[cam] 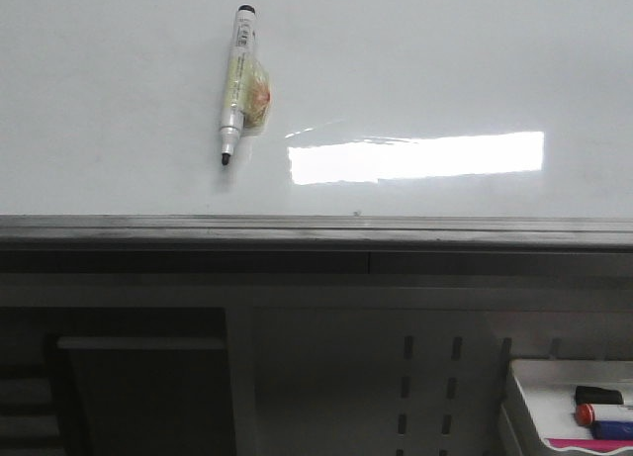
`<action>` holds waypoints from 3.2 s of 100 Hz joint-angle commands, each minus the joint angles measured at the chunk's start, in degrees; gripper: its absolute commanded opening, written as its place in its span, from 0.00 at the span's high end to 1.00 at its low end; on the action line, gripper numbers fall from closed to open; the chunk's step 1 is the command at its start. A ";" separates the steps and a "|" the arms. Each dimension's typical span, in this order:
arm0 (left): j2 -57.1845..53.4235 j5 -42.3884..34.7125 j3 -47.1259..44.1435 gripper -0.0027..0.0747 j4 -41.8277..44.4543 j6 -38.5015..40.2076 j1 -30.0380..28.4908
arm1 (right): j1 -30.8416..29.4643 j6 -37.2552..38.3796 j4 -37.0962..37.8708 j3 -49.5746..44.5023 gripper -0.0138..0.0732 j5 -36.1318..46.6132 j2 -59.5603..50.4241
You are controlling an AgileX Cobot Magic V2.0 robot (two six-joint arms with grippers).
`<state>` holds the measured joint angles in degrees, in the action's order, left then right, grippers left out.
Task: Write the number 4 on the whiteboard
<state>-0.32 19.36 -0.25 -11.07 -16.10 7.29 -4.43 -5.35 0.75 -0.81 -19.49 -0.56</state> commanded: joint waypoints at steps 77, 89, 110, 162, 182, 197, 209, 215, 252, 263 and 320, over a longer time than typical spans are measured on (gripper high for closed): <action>-1.35 -3.00 -1.91 0.99 -0.24 0.32 0.01 | -0.34 -0.22 1.18 -1.11 0.89 1.39 -0.91; -1.35 -3.10 -1.91 0.99 -0.24 0.32 0.01 | -0.34 -0.22 1.18 -1.11 0.89 1.39 -0.91; -1.35 -5.16 -1.91 0.99 -8.01 0.32 0.01 | -0.34 -0.22 3.18 -1.11 0.89 13.08 -0.91; -1.35 -12.58 -1.37 0.99 -52.62 0.42 0.01 | -0.34 8.39 -23.58 -0.20 0.89 25.28 -0.91; 1.48 -10.73 3.86 0.99 -41.21 -1.19 0.01 | 4.25 4.94 -22.72 9.69 0.90 12.51 0.70; 10.95 -6.26 11.79 0.99 -28.08 -1.19 0.01 | 10.69 -6.67 -22.62 16.85 0.89 7.13 6.34; 21.38 -1.83 18.39 0.90 -24.09 -2.36 0.24 | 15.86 -10.66 -22.62 20.98 0.89 4.71 12.74; 27.13 0.97 21.48 0.74 -24.23 -5.38 0.66 | 18.23 -10.80 -22.62 22.68 0.85 4.34 15.67; 55.02 1.63 37.59 0.47 -31.12 -15.29 12.54 | 22.69 -10.80 -22.38 27.13 0.35 10.50 28.42; 61.98 -4.12 40.74 0.47 -31.26 -15.29 18.18 | 22.69 -10.80 -22.38 27.13 0.35 11.48 29.59; 83.40 -15.95 51.14 0.47 -36.36 -15.19 26.34 | 22.69 -10.80 -22.38 27.13 0.35 11.74 29.74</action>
<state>83.01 6.96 48.51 -46.11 -31.20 33.29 18.09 -15.63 -21.81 24.15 -12.22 28.57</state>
